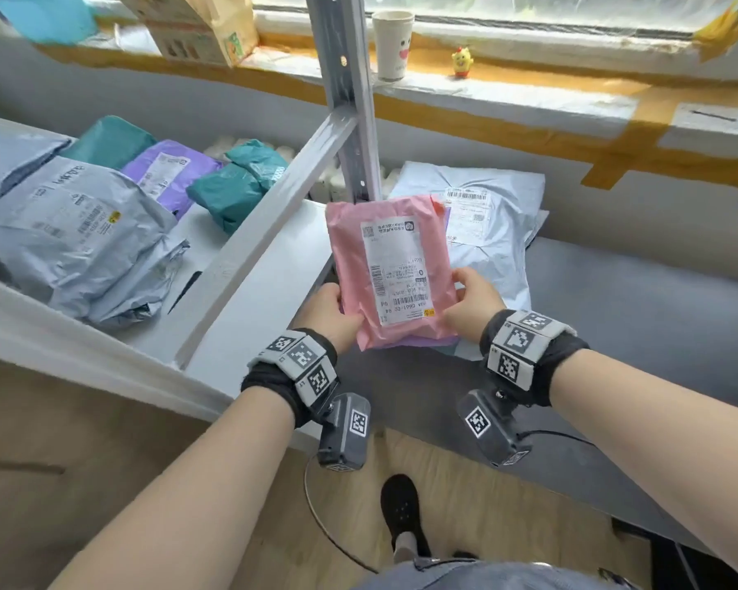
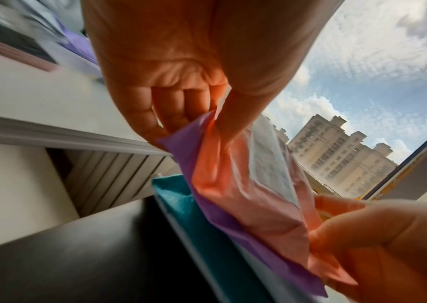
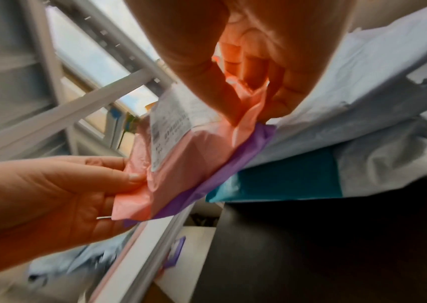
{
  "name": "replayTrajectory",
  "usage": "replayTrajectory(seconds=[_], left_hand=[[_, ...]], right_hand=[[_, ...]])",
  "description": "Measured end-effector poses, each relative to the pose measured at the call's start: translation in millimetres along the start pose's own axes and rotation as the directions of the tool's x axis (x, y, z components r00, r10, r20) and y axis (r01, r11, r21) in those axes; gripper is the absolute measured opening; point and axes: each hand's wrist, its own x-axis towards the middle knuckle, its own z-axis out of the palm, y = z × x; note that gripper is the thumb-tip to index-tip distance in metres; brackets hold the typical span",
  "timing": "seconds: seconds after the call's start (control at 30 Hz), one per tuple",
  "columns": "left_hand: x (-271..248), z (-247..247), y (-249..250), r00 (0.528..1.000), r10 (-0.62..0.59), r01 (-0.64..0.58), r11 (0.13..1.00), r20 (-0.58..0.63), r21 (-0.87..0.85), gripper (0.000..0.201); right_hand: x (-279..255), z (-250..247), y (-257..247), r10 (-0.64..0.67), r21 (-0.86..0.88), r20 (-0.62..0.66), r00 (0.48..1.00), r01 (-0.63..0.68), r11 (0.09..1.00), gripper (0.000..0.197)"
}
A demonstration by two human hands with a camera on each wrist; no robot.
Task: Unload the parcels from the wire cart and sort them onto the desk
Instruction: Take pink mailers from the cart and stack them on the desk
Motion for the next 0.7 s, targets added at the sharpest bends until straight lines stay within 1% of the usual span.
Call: replayTrajectory(seconds=[0.07,0.13,0.2,0.23,0.3,0.4,0.47,0.53,0.63,0.7], left_hand=[[-22.0,5.5,-10.2,0.998,-0.059,0.059,0.998,0.021,0.014,0.014],[-49.0,16.2,-22.3,0.982,-0.148,0.146,0.989,0.120,0.028,0.009],[-69.5,28.2,-37.0,0.952,-0.220,0.218,0.975,0.212,0.032,0.012],[-81.3,34.3,-45.3,0.942,-0.251,0.254,0.967,0.221,0.015,0.018],[-97.2,44.6,-60.1,0.926,-0.310,0.328,0.943,0.215,-0.052,0.027],[-111.8,58.7,-68.8,0.900,-0.359,0.401,0.904,0.246,-0.146,0.029],[-110.4,64.5,-68.0,0.895,-0.363,0.419,0.884,0.258,-0.210,0.028],[-104.1,69.1,-67.3,0.899,-0.348,0.411,0.880,0.266,-0.236,0.028],[-92.3,73.4,-67.7,0.907,-0.252,0.308,0.943,0.337,-0.124,0.028],[-86.8,73.8,-66.8,0.903,-0.180,0.238,0.966,0.390,-0.104,0.023]], right_hand=[[-12.2,2.8,3.7,-0.061,-0.079,0.031,0.998,0.063,0.995,0.051],[-27.6,7.5,10.4,-0.088,-0.175,0.117,0.989,0.108,0.979,0.055],[-39.0,12.7,17.8,-0.112,-0.306,0.195,0.974,0.169,0.937,0.055],[-45.3,16.4,22.8,-0.124,-0.365,0.228,0.966,0.203,0.909,0.054],[-54.2,26.0,33.2,-0.127,-0.427,0.243,0.962,0.224,0.876,0.050],[-60.2,39.5,46.5,-0.102,-0.461,0.193,0.976,0.182,0.869,0.054],[-57.5,42.3,52.1,-0.084,-0.472,0.159,0.984,0.150,0.869,0.059],[-54.6,42.0,57.8,-0.106,-0.504,0.142,0.984,0.164,0.848,0.058],[-56.3,43.6,66.4,-0.185,-0.583,0.165,0.969,0.247,0.774,0.048],[-61.0,50.1,70.0,-0.194,-0.608,0.238,0.952,0.302,0.734,0.052]])
